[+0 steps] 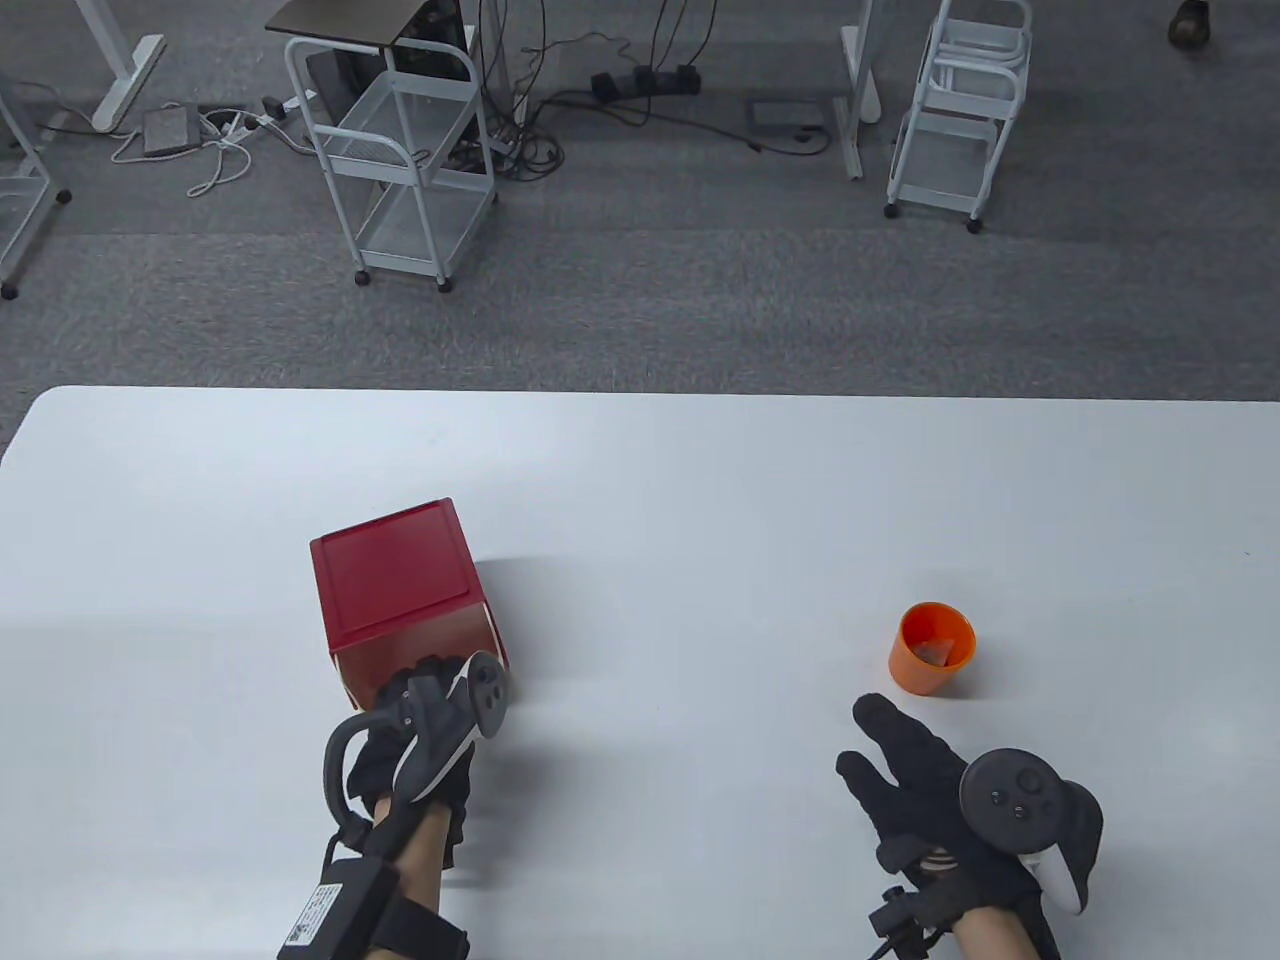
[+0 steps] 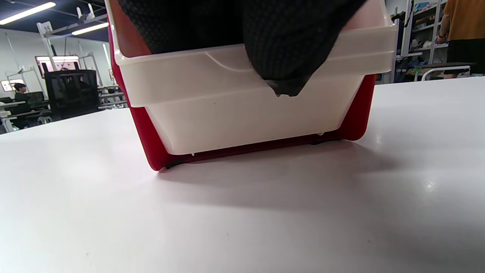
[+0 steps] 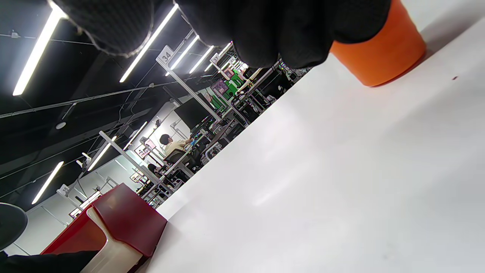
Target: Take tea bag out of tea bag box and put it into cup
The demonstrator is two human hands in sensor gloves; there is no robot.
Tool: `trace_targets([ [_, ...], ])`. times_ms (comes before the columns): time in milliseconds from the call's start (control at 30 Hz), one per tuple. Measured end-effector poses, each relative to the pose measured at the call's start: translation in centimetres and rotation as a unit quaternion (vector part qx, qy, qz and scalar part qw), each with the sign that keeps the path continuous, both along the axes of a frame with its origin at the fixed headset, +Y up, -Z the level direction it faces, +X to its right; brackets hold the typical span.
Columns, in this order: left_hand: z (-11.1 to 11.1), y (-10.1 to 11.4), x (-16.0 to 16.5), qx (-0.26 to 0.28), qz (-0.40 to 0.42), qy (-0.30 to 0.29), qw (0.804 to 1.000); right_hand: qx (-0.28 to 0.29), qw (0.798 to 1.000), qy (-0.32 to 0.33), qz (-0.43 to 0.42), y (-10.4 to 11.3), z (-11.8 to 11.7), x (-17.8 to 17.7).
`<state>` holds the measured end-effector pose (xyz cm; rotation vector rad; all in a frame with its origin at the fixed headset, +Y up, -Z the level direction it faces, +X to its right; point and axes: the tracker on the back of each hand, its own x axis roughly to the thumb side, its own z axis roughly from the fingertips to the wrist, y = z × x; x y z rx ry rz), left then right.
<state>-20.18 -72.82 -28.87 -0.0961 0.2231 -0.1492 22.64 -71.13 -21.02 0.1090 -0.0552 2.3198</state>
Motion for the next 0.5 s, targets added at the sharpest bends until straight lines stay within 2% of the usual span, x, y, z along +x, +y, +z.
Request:
trace_targets([
  [500, -0.71, 0.12, -0.16, 0.007, 0.004, 0.013, 1.000, -0.003, 1.000, 0.000, 0.003, -0.03, -0.06, 0.00],
])
